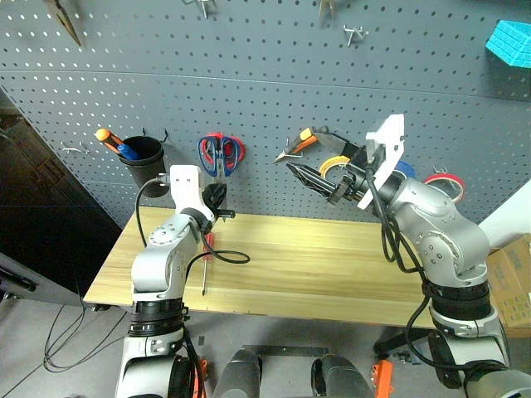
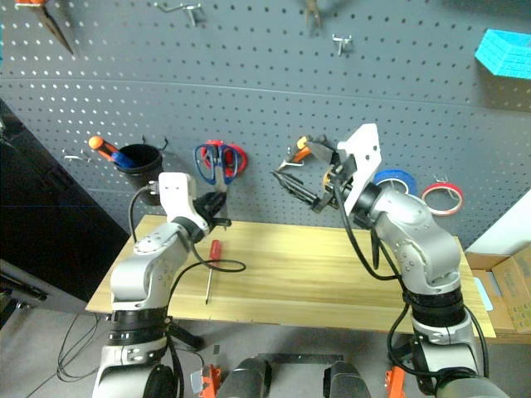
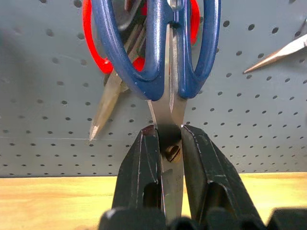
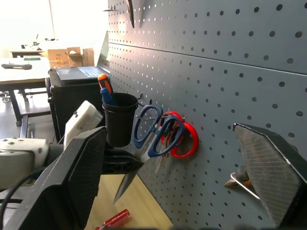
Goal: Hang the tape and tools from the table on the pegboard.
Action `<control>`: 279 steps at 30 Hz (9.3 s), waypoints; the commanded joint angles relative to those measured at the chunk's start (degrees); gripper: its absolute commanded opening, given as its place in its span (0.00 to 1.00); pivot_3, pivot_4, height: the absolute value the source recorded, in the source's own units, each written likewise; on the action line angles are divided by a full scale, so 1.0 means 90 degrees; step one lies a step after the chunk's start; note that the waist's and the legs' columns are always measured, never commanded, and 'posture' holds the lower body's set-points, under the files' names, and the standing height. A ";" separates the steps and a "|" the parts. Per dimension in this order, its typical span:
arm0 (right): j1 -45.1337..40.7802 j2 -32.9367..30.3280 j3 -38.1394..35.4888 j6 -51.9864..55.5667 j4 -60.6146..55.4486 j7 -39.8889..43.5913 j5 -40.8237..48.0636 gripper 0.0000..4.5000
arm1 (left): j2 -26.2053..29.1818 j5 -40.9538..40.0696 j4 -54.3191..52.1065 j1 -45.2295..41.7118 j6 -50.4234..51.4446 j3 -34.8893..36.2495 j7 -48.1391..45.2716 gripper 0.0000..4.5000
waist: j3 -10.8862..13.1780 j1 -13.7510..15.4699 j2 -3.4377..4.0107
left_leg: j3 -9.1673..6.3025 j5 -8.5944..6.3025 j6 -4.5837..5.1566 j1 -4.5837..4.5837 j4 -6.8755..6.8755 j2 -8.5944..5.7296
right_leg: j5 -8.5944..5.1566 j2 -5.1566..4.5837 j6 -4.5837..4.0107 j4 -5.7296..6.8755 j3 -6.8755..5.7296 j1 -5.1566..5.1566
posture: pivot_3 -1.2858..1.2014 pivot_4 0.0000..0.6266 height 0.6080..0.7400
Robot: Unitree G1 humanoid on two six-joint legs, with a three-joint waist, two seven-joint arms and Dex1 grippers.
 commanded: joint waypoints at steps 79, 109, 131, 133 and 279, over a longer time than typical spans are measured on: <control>0.1307 -0.0956 0.1495 -0.0912 -0.0082 0.2202 -0.1026 1.00 | 0.1202 0.0293 -0.0775 0.1859 0.2551 -0.0168 -0.0120 0.99 | 0.1093 -0.0319 0.0002 | -0.0030 -0.0019 0.0001 -0.0126 -0.0025 0.0008 | -0.0025 -0.0025 0.0029 0.0000 -0.0019 -0.0127 | 0.59 0.58 1.00; 0.0806 -0.1273 0.1427 -0.1126 0.0389 0.3063 -0.1071 1.00 | 0.1182 0.1096 0.2004 -0.0273 0.1383 -0.0392 0.0291 0.55 | 0.1176 -0.0325 -0.0015 | -0.0027 -0.0019 -0.0002 -0.0212 -0.0012 0.0001 | -0.0012 -0.0020 0.0046 0.0016 -0.0018 -0.0223 | 0.57 0.61 1.00; 0.0542 -0.1159 0.1109 -0.1241 0.0863 0.2667 -0.1232 1.00 | 0.1220 0.1189 0.1396 -0.0189 0.0929 -0.0773 -0.0123 0.17 | 0.1174 -0.0322 -0.0017 | -0.0030 -0.0017 -0.0006 -0.0215 -0.0010 -0.0001 | -0.0005 -0.0024 0.0038 0.0016 -0.0020 -0.0223 | 0.57 0.47 1.00; 0.0508 -0.1128 0.0933 -0.1024 0.0699 0.2463 -0.1102 1.00 | 0.1202 0.1130 0.1115 -0.0135 0.0826 -0.0819 -0.0275 0.17 | 0.1172 -0.0316 -0.0020 | -0.0032 -0.0015 -0.0009 -0.0215 -0.0009 -0.0003 | 0.0008 -0.0026 0.0017 0.0016 -0.0023 -0.0223 | 0.57 0.44 1.00; 0.2596 0.0753 -0.0023 0.0842 -0.1369 -0.3528 -0.2404 1.00 | 0.0089 0.0708 -0.1472 0.0951 -0.0251 -0.0739 0.0566 0.99 | 0.0009 -0.0175 -0.0056 | 0.0024 0.0031 0.0005 0.0000 -0.0014 0.0010 | 0.0029 0.0003 -0.0024 -0.0005 0.0014 -0.0014 | 0.56 0.12 1.00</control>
